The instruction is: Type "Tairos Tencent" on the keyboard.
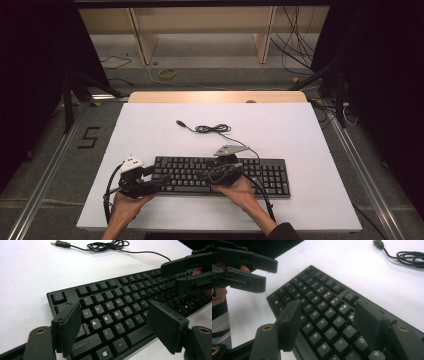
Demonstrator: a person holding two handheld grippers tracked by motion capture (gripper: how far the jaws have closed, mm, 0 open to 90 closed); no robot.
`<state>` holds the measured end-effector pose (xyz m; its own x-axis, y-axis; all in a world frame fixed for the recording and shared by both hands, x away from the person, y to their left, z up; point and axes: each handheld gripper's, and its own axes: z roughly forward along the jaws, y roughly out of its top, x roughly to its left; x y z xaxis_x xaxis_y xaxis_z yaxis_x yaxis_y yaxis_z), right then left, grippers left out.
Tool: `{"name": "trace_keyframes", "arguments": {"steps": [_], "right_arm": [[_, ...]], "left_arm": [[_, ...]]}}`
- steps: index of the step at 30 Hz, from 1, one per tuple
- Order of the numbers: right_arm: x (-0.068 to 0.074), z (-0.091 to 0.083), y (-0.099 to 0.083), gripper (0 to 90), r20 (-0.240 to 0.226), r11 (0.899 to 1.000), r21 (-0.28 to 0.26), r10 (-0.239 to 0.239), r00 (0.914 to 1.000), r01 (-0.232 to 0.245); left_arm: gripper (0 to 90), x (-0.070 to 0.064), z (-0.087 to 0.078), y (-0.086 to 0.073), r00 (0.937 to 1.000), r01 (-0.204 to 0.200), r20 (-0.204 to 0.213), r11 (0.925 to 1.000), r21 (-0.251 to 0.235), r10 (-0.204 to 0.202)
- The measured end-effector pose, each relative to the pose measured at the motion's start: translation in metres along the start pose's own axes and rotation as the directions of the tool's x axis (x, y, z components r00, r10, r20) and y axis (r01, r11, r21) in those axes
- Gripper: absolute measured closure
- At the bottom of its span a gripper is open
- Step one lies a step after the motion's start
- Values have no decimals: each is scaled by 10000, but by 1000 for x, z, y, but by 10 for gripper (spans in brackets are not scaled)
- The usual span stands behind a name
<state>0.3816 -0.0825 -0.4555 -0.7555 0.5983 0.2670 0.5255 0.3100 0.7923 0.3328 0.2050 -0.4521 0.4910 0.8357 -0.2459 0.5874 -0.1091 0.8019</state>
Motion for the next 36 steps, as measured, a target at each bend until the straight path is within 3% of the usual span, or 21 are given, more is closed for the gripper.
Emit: {"name": "trace_keyframes", "arguments": {"steps": [19, 36], "right_arm": [[12, 17, 9, 466, -148, 9995, 233, -186, 9997, 189], [12, 23, 12, 718, -46, 9987, 475, -161, 9999, 163]], "left_arm": [[267, 3, -6, -3, 9999, 33, -123, 9999, -102, -34], [267, 3, -6, -4, 10000, -6, -97, 10000, -53, 5]]}}
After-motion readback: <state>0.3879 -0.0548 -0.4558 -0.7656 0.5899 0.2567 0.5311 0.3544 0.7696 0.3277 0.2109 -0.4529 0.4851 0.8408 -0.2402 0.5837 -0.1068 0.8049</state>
